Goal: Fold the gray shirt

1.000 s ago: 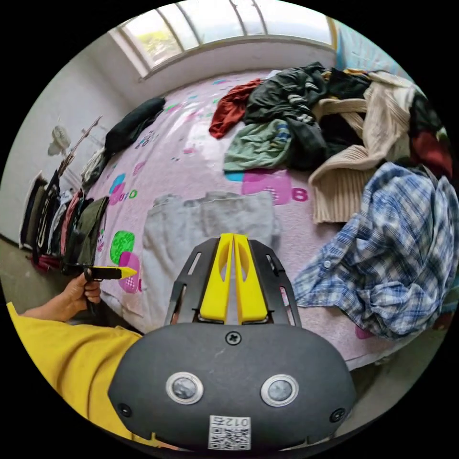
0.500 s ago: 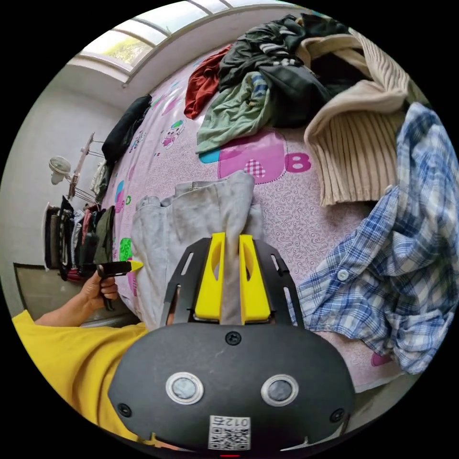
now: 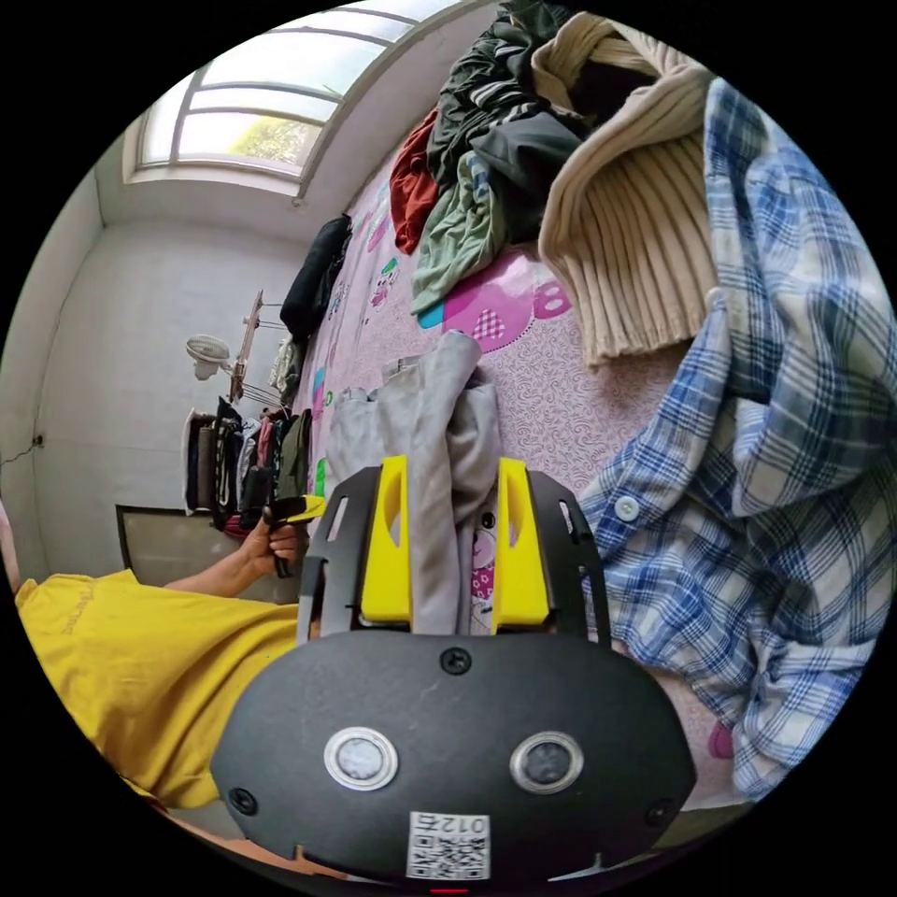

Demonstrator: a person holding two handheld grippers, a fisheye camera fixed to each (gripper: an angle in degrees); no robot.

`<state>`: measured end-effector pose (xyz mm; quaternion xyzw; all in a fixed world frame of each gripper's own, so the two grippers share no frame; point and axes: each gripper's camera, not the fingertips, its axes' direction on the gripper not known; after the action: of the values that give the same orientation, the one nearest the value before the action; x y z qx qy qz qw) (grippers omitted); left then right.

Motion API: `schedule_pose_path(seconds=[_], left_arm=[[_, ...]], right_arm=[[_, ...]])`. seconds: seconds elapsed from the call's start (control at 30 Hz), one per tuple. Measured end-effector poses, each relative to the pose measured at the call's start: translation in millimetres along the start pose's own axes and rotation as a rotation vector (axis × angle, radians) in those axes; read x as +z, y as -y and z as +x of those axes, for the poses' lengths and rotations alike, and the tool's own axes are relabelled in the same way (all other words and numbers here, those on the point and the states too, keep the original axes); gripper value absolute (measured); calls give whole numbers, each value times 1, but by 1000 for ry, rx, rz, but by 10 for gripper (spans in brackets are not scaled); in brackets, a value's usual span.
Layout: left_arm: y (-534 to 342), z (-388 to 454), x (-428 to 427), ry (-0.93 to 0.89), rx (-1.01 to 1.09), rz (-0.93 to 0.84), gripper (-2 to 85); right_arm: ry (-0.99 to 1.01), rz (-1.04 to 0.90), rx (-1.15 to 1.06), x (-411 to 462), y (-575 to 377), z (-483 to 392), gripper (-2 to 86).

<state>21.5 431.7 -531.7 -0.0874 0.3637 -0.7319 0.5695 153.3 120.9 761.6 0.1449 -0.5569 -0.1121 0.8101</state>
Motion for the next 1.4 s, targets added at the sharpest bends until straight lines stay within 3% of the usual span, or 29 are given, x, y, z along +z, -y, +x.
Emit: schedule_pose_path(seconds=[0.27,0.4,0.6,0.9,1.4], left_arm=[[11,-1,-5,-18,-3,-15,125],[20,3,-28,-50,3,75,124],[33,10,-33,-14,53,-25,107],[35,8,-53,-68,-3,-28,54],[37,54,-169,185,122,-17,34]], right_arm=[[106,-109,-51,28,24,20,133],[116,-157,-96,31,35,19,134],[111,-217,-147,32,49,18,130],[113,-291,-104,55,61,18,64],[171,-161,-126,114,67,-69,23]])
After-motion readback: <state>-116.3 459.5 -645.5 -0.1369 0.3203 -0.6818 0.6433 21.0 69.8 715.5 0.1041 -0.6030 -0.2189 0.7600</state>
